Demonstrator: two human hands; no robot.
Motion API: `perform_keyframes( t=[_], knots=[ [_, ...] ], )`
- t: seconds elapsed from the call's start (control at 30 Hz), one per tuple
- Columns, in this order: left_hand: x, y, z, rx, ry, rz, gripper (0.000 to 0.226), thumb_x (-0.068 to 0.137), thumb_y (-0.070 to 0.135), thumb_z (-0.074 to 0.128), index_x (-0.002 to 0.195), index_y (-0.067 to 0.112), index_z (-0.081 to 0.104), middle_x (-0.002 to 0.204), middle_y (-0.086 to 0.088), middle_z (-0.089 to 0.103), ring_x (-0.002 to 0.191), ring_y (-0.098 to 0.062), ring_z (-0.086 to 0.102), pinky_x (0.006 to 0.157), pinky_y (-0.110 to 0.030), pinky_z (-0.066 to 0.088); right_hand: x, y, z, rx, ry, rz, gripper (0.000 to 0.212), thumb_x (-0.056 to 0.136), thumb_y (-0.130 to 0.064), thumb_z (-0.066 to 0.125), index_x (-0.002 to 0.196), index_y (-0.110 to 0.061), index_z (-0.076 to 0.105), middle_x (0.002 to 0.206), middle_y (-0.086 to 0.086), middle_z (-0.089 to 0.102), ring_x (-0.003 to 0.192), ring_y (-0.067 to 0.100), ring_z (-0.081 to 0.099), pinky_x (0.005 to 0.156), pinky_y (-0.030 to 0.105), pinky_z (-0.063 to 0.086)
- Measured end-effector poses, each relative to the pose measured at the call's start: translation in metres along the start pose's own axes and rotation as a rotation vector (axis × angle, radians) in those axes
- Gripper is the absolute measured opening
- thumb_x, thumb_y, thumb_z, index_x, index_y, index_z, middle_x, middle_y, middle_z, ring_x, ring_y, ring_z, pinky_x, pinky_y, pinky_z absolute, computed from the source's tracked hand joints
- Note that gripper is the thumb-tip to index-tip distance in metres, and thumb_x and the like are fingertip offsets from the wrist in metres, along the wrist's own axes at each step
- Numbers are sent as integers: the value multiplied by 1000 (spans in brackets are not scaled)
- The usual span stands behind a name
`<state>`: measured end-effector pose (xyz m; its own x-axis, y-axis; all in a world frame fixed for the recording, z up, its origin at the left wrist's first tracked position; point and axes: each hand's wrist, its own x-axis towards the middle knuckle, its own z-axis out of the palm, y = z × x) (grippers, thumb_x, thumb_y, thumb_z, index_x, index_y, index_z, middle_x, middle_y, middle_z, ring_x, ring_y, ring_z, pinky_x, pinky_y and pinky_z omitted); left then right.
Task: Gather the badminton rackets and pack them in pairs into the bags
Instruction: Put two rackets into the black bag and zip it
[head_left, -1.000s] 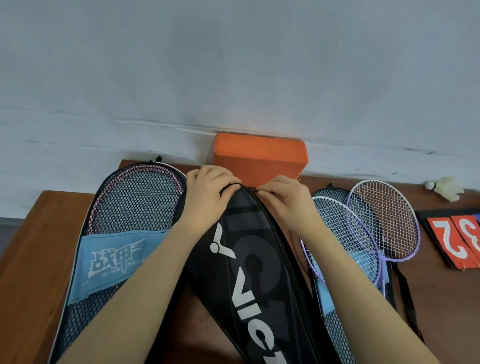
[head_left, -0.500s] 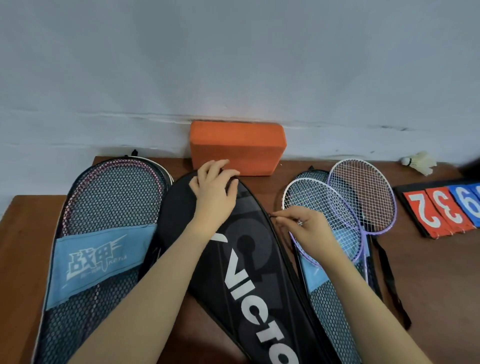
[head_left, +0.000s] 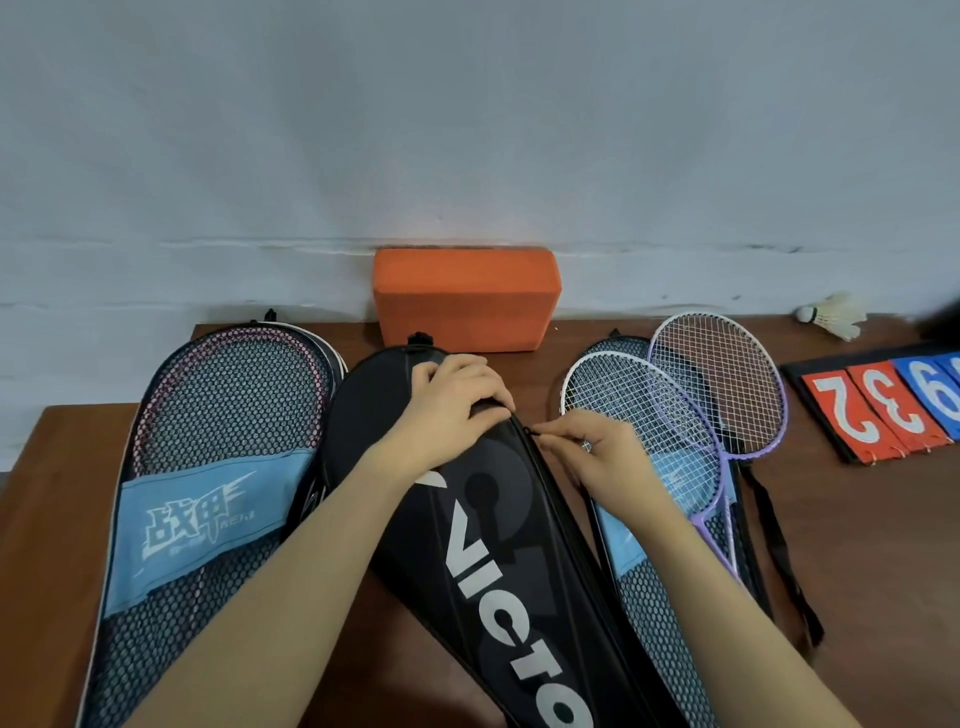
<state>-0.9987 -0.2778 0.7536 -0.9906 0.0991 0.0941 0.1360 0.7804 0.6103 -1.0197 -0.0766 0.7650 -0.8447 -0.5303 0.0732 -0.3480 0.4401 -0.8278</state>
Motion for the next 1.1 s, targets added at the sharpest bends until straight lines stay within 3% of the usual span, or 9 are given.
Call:
perform_keyframes(
  t=[0.13,0.27,0.43,0.6,0.7,0.9,1.1],
  knots=[
    [-4,-3,7,75,144,22,8,87,32,59,87,31,67,102,22,61,120,-6,37,90,-27,10,-9,6,-2,-10,-20,28,16,84,-7,66,93,-17,74,73,-12,63,73,2,58,66,9,41],
    [3,-3,14,101,205,-32,12,88,29,59,85,28,70,100,18,63,116,-8,39,88,-26,10,-45,27,-11,21,-45,172,16,82,-5,67,86,-19,74,76,-9,68,77,2,62,72,15,46],
    [5,11,25,231,107,-107,19,94,31,48,101,29,66,119,16,58,127,-11,33,90,-31,10,-82,34,-5,138,29,336,16,82,-3,66,88,-16,73,77,-5,71,73,3,64,72,17,49],
    [-41,51,54,328,-106,88,29,96,35,40,118,32,58,139,15,43,139,-16,16,100,-39,6,-86,22,-2,95,20,270,10,84,-7,64,90,-8,72,78,-5,67,71,-4,59,68,10,45],
    [-60,61,59,333,-100,53,26,97,35,39,109,33,62,130,19,49,139,-13,13,100,-37,4,-99,18,-2,67,12,226,10,85,-8,64,91,-9,72,78,-9,66,74,-5,59,69,9,44],
    [-60,71,51,296,-53,58,22,94,36,47,93,33,68,111,20,55,131,-11,25,96,-33,5,-117,16,-5,67,18,170,15,85,-11,63,95,-15,73,87,-7,69,82,-1,60,73,10,45],
    [-58,64,57,278,-9,70,20,91,33,53,92,28,72,108,8,51,122,-15,33,97,-34,7,-153,29,-13,43,-27,253,16,85,-6,63,90,-18,73,76,-16,63,74,-5,59,68,7,42]
  ],
)
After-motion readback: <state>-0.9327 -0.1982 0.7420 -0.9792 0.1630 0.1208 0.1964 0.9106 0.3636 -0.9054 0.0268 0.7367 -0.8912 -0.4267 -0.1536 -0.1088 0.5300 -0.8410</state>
